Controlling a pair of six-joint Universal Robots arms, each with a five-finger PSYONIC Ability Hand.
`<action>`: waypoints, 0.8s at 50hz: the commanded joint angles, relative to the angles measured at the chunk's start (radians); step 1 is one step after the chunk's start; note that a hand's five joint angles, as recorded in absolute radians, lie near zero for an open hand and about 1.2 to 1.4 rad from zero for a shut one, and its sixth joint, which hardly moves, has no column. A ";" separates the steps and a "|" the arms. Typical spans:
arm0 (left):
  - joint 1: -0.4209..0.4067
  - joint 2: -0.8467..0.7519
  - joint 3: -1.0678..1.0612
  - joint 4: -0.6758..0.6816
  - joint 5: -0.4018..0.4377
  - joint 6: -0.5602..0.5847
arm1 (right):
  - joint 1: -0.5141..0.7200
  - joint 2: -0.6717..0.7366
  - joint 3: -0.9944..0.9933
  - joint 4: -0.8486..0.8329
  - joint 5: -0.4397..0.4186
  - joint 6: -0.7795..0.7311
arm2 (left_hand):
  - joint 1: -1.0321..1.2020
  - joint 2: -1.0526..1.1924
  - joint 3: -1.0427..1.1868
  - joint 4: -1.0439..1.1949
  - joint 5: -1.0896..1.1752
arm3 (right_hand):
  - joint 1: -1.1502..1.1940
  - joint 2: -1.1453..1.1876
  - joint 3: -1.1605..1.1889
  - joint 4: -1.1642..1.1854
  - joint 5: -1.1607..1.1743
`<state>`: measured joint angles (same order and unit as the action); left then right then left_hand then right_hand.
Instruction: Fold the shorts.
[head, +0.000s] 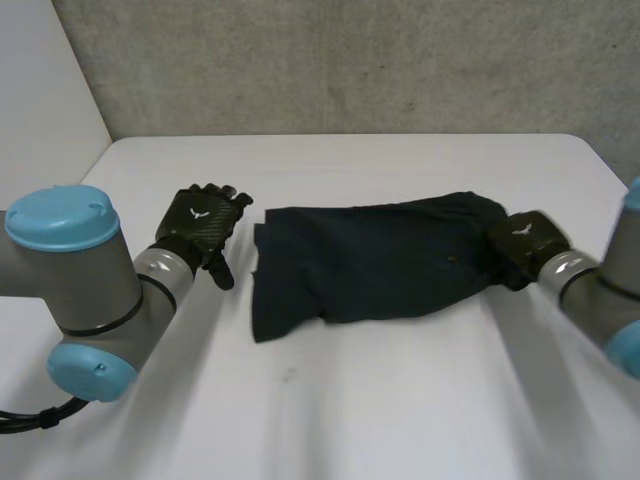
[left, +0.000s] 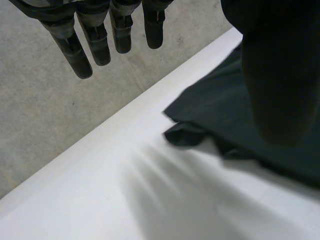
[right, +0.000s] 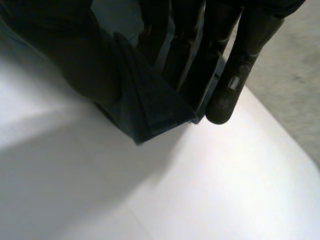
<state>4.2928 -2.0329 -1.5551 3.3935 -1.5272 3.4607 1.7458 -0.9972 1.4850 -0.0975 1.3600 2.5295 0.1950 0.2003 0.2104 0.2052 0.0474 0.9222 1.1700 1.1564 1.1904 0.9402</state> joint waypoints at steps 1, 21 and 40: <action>0.012 0.031 -0.010 0.001 0.001 0.000 | -0.058 -0.149 -0.026 0.137 0.010 -0.231 | -0.020 -0.026 -0.036 -0.031 -0.047 | 0.474 0.226 0.240 0.206 0.281; 0.013 0.102 -0.023 0.015 -0.007 -0.050 | 0.477 -0.024 -0.068 -0.034 -0.225 -0.537 | -0.020 -0.026 -0.036 -0.031 -0.047 | 0.474 0.226 0.240 0.206 0.281; -0.070 0.106 0.280 -0.080 -0.002 -0.184 | 0.226 -0.273 -0.160 0.028 -0.125 0.561 | -0.020 -0.026 -0.036 -0.031 -0.047 | -0.748 -0.995 -0.982 -1.016 -0.940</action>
<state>4.2807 -1.9062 -1.3962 3.3613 -1.5307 3.3118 2.0803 -1.2028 1.3453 -0.1213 1.1810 2.8309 0.1950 0.2003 0.2104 0.2053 0.0474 0.2069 0.2246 0.2119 0.2343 0.0737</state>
